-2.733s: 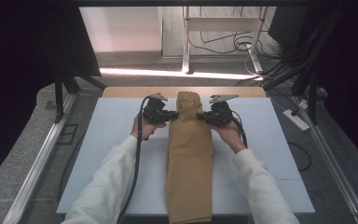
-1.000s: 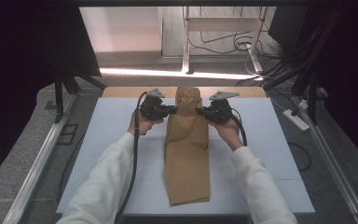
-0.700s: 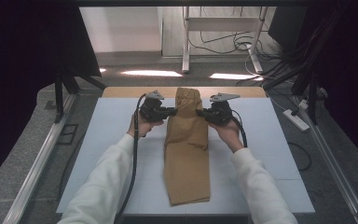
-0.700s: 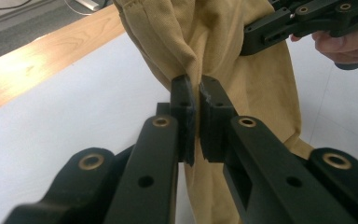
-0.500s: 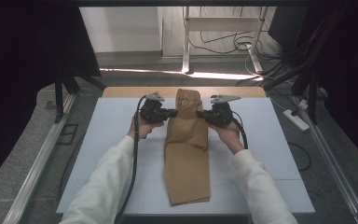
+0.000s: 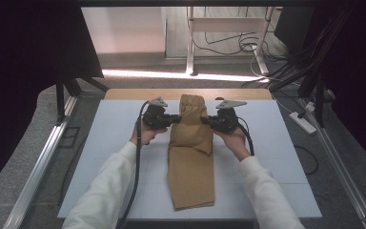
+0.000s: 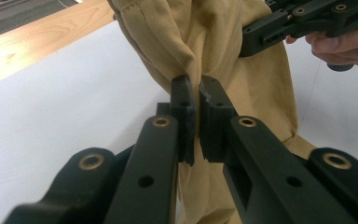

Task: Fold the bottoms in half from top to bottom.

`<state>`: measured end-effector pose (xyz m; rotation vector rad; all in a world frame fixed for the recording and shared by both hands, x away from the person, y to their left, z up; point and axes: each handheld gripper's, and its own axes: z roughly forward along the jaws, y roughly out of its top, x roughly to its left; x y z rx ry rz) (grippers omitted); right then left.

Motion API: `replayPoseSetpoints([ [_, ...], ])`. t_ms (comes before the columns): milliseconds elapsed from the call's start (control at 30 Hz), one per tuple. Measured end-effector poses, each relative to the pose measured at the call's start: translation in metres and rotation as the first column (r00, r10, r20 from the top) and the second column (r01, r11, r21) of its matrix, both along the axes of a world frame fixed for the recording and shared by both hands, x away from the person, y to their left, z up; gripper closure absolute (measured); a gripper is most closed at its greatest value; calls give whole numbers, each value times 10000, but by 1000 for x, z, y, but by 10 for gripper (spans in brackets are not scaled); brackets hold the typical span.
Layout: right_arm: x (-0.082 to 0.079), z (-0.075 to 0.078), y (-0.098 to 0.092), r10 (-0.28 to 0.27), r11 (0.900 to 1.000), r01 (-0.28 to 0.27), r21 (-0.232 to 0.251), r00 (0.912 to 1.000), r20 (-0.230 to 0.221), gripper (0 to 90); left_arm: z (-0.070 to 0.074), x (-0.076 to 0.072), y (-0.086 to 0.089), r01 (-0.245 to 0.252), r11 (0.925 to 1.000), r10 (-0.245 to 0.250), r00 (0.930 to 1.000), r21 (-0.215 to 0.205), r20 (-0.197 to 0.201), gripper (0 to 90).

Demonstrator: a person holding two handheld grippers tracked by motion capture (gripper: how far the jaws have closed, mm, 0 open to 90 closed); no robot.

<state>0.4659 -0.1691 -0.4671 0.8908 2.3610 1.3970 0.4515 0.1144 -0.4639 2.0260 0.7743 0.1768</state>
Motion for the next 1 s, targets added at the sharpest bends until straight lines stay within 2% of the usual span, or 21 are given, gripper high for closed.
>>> replayPoseSetpoints([
  [467,-6,-6,-1,115,9999,-114,52,9998,-190,829,-6,-7,0,60,10000,-61,9999,-70,-135,845],
  [1000,-21,-8,-2,407,9990,-405,184,9991,-91,828,-12,-20,3,273,9994,-277,9995,-231,-160,841],
])
